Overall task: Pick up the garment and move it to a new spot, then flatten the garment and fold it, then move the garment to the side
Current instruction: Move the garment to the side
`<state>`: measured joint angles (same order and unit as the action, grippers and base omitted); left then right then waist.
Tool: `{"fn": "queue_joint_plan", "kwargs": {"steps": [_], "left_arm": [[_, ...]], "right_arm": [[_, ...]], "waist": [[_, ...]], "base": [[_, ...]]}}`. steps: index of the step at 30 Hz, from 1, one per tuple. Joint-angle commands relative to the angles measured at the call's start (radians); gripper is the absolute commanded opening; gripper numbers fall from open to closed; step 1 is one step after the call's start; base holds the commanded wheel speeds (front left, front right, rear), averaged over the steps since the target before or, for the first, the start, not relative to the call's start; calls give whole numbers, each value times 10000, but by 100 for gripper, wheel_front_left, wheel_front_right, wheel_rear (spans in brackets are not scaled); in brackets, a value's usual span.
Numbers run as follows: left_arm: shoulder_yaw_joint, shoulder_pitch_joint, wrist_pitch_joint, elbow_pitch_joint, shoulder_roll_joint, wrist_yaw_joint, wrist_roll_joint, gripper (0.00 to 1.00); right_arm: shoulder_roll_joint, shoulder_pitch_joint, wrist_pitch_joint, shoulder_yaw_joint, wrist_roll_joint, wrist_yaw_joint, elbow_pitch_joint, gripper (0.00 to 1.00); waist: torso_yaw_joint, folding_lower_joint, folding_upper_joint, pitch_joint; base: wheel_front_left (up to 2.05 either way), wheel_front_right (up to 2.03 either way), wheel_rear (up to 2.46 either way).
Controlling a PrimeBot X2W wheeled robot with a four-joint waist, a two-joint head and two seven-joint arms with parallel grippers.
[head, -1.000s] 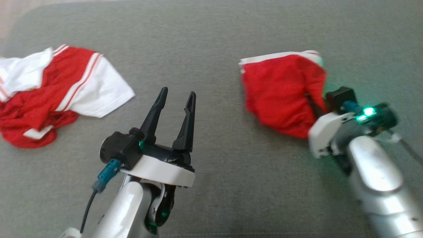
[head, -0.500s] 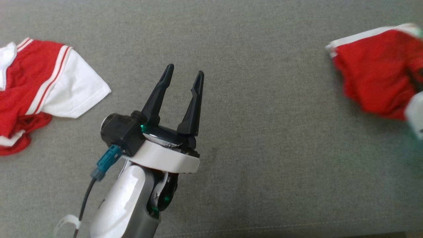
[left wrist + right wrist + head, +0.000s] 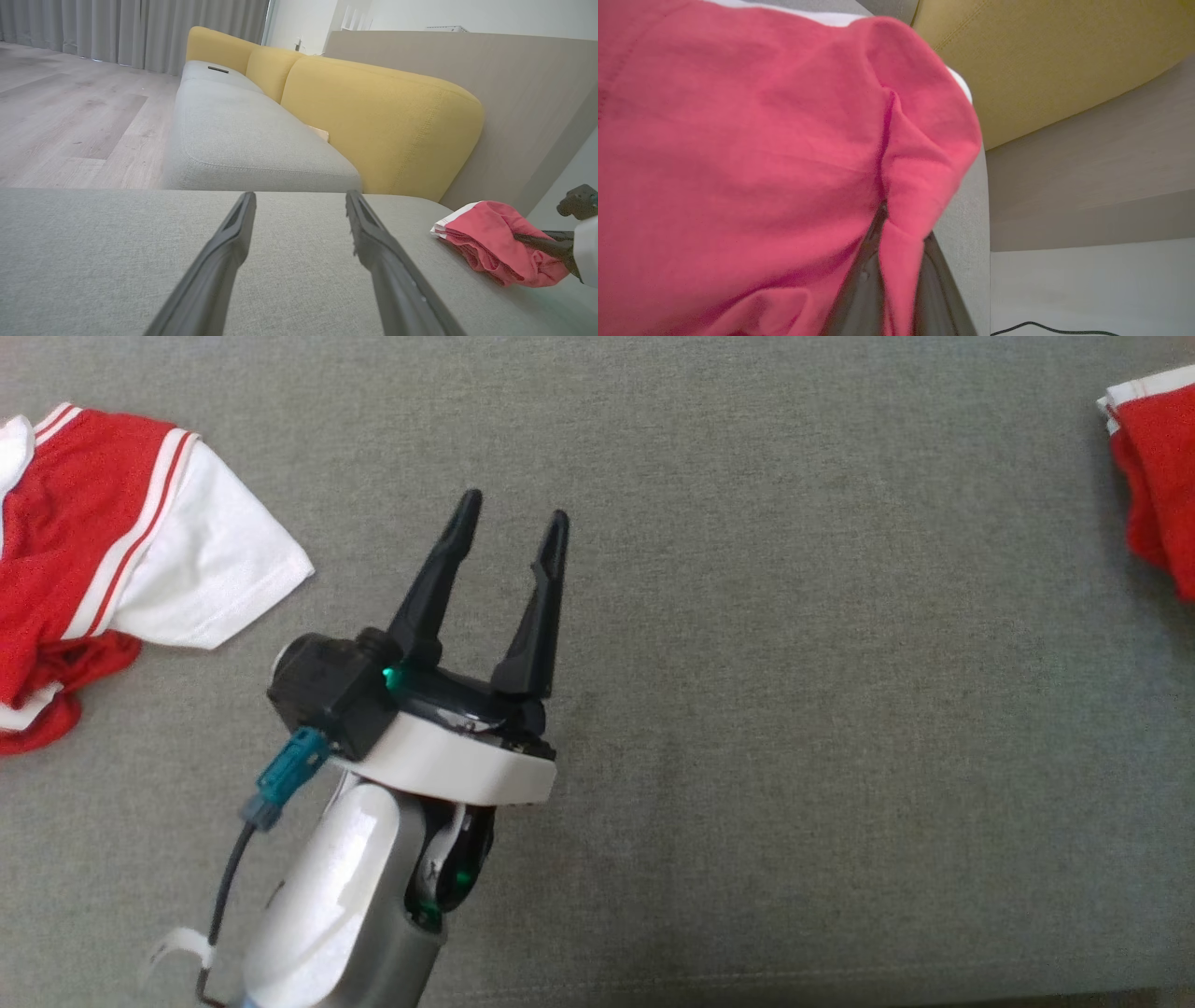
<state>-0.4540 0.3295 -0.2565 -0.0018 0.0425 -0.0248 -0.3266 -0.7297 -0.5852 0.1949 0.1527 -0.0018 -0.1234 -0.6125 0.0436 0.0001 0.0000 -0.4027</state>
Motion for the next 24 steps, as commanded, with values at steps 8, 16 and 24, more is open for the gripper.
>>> {"fn": "queue_joint_plan", "kwargs": {"steps": [8,16,24], "left_arm": [[498,177,-53,-249,77,69,126,100],[607,-3,-53,-130,77,22,72,100],[987,-419,-53,-141,77,-57,52,100]], "right_arm": [[275,295,157,-882,-574,-73,653,100],[1489,526,-25,-1408,-905,-73,2110,100],[3909,839,-779,-1299,-219,-73,4257,100]], "waist": [[-103,-1,0,125],[-167,-1,0,739],[-134,-1,0,1799]], "base": [[0,0,0],[0,0,0],[0,0,0]]}}
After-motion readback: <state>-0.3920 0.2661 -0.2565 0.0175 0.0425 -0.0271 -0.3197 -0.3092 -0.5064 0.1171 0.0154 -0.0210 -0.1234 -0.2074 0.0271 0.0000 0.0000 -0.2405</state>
